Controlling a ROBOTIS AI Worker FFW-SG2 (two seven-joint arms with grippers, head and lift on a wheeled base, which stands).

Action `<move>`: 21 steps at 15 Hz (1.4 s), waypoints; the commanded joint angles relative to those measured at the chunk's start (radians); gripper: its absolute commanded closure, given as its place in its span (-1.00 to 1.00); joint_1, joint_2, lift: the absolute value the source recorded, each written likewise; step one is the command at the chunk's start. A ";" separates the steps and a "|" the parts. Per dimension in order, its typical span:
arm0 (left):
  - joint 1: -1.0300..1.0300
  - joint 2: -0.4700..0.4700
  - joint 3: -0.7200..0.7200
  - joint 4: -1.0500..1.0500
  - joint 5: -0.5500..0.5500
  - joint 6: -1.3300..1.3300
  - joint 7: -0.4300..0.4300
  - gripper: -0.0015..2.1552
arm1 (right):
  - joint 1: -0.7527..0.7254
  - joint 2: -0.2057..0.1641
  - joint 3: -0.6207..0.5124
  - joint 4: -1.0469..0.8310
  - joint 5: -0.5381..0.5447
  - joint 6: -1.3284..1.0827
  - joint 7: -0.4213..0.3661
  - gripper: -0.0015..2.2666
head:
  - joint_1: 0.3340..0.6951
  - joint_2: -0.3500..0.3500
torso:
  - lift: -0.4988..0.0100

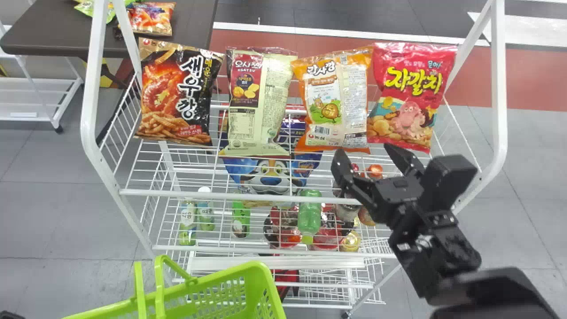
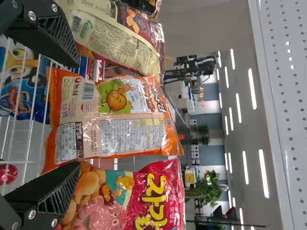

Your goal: Hold basket handle with left hand then pick Gamjakkang with right hand and place into basket

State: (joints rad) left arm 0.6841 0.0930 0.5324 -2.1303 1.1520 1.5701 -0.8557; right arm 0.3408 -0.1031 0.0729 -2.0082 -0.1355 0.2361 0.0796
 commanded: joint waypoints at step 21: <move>-0.003 0.004 0.017 0.020 0.000 0.001 0.001 0.99 | -0.460 0.025 0.131 0.350 0.036 0.306 -0.086 0.39 | 1.00 0.01 | 0.89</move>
State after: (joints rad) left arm 0.6820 0.0966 0.5483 -2.1111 1.1520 1.5701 -0.8567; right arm -0.1226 -0.0792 0.1985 -1.6526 -0.1080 0.5263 0.0027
